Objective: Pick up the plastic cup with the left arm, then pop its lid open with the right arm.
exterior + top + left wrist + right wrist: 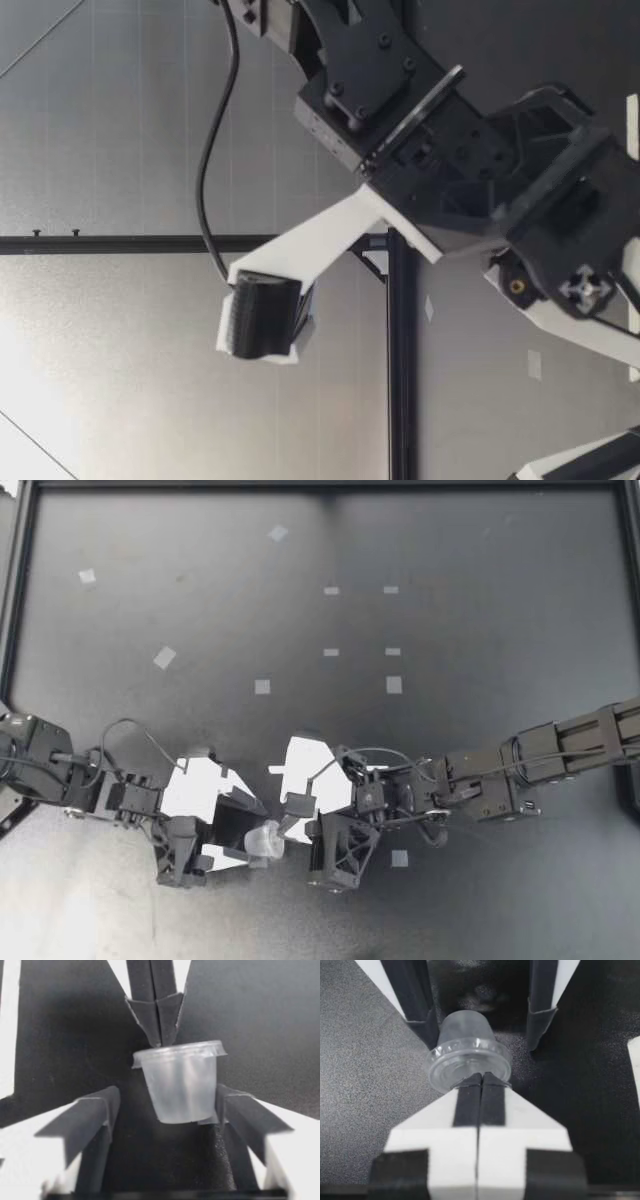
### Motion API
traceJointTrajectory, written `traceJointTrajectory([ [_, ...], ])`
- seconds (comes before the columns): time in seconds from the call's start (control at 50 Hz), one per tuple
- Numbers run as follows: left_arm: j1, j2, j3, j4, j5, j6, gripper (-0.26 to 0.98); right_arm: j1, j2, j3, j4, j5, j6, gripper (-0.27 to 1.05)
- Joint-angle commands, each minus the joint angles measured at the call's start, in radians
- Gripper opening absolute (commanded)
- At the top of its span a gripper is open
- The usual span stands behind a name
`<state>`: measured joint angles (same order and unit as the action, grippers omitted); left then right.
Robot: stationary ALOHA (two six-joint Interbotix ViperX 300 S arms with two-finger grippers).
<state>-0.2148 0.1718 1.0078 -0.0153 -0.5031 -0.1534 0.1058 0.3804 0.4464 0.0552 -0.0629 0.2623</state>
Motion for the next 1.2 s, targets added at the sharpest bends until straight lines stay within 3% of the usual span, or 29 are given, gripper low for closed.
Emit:
traceJointTrajectory([
  [0.0, -0.003, -0.011, -0.020, 0.000, 0.012, -0.002, 0.54, 0.006, -0.017, -0.009, -0.002, -0.003, 0.000, -0.08],
  [0.26, -0.003, -0.017, -0.025, -0.003, 0.026, -0.003, 0.34, 0.006, -0.023, -0.003, -0.002, -0.003, 0.000, -0.08],
  [0.58, -0.003, -0.025, -0.026, -0.003, 0.028, -0.003, 0.23, 0.006, -0.072, 0.037, -0.002, 0.005, 0.002, -0.08],
  [0.78, 0.003, -0.092, -0.034, -0.003, 0.037, 0.031, 0.21, 0.006, -0.236, 0.141, 0.011, 0.037, 0.044, -0.08],
  [0.88, 0.034, -0.173, -0.026, -0.006, 0.023, 0.094, 0.19, -0.003, -0.350, 0.222, 0.032, 0.009, 0.132, -0.06],
  [1.04, 0.094, -0.256, 0.008, -0.031, -0.087, 0.212, 0.18, -0.008, -0.469, 0.376, 0.037, -0.192, 0.331, 0.11],
  [1.18, 0.117, -0.256, 0.049, -0.103, -0.321, 0.331, 0.18, -0.009, -0.476, 0.491, 0.037, -0.557, 0.548, 0.41],
])
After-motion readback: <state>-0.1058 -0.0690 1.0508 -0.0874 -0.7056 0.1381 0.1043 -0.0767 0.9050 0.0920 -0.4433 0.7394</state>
